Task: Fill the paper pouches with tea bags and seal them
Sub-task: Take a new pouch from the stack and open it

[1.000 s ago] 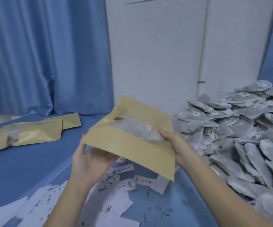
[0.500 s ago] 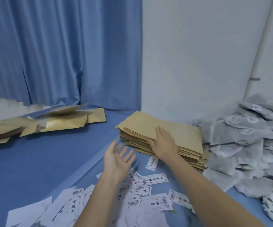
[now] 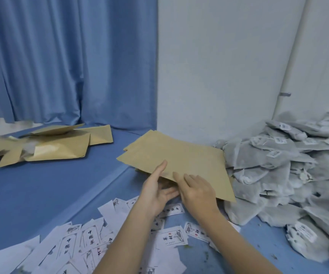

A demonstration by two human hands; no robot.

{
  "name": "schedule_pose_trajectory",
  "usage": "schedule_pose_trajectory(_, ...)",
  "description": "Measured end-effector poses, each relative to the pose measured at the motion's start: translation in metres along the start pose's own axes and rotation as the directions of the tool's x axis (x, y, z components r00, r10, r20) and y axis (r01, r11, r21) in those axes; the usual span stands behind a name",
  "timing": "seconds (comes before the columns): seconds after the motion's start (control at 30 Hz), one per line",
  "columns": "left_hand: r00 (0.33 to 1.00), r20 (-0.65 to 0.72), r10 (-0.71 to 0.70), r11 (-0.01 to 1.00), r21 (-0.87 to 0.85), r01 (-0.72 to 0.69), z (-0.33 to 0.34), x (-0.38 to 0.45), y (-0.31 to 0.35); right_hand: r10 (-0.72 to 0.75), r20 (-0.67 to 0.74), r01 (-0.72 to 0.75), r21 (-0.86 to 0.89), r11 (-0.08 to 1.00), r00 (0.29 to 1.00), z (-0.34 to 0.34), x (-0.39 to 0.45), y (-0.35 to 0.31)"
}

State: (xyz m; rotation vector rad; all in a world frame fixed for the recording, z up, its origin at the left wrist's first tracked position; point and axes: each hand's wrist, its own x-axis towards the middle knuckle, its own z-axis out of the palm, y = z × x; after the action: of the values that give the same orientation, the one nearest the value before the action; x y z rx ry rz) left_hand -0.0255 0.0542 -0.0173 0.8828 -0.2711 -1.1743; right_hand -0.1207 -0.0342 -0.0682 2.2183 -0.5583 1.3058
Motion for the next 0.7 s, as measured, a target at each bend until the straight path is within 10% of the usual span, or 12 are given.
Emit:
schedule_pose_trajectory(0.17, 0.976, -0.117, 0.183, 0.983, 0.008, -0.183, 0.023, -0.022, -0.008, 0.02, -0.088, -0.009, 0.126, 0.992, 0.996, -0.044, 0.001, -0.02)
schedule_pose_trajectory(0.3, 0.885, -0.143, 0.442, 0.87, 0.306, -0.386, 0.033, -0.047, 0.001, 0.039, 0.259, -0.154, 0.437, 0.886, 0.965, -0.091, 0.016, -0.021)
schedule_pose_trajectory(0.43, 0.607, 0.014, 0.795, 0.371, 0.78, -0.504, 0.037, -0.08, 0.006, 0.322, 0.54, -0.627, 0.697, 0.348, 0.778, -0.144, 0.037, -0.018)
schedule_pose_trajectory(0.57, 0.462, 0.475, 0.749, -0.222, 0.837, -0.5, 0.03, -0.109, 0.001, 0.437, 0.701, -0.52, 0.712, -0.473, 0.563, -0.195, 0.052, 0.001)
schedule_pose_trajectory(0.7, 0.503, 0.568, 0.651, -0.571, 0.804, -0.168, 0.016, -0.12, -0.023, 0.539, 0.717, -0.574, 0.688, -0.444, 0.442, -0.221, 0.037, 0.019)
